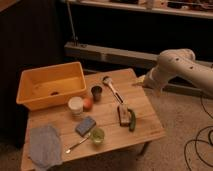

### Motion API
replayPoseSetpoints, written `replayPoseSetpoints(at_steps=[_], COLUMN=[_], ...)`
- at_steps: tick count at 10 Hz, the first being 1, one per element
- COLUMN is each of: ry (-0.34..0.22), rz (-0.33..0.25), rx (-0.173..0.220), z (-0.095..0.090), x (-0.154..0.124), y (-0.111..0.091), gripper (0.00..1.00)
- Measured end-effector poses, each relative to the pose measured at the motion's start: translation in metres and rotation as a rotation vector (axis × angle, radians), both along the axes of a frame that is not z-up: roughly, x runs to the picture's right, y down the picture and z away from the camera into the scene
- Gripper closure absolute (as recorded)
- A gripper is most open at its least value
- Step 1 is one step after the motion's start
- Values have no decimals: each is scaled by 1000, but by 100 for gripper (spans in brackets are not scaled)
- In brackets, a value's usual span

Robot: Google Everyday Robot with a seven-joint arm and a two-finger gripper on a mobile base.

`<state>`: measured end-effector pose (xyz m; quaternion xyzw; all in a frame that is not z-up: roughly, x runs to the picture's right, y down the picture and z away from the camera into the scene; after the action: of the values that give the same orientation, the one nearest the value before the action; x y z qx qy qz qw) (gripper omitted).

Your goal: Stack cups into tray

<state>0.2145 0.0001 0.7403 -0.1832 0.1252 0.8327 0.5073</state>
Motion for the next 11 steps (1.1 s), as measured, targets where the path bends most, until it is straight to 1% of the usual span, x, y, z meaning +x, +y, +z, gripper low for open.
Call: replayPoseSetpoints(at_steps=[2, 4, 5, 6, 7, 10, 11], ry=[-2, -20, -38, -73, -128, -225, -246], rz=[-1, -4, -9, -18, -33, -62, -69], rx=[4, 32, 44, 52, 48, 26, 21], z=[0, 0, 1, 3, 4, 2, 2], x=[0, -4, -14, -28, -42, -62, -70], y=[-1, -14, -22, -33, -42, -50, -50], gripper=[20, 20, 20, 20, 20, 20, 20])
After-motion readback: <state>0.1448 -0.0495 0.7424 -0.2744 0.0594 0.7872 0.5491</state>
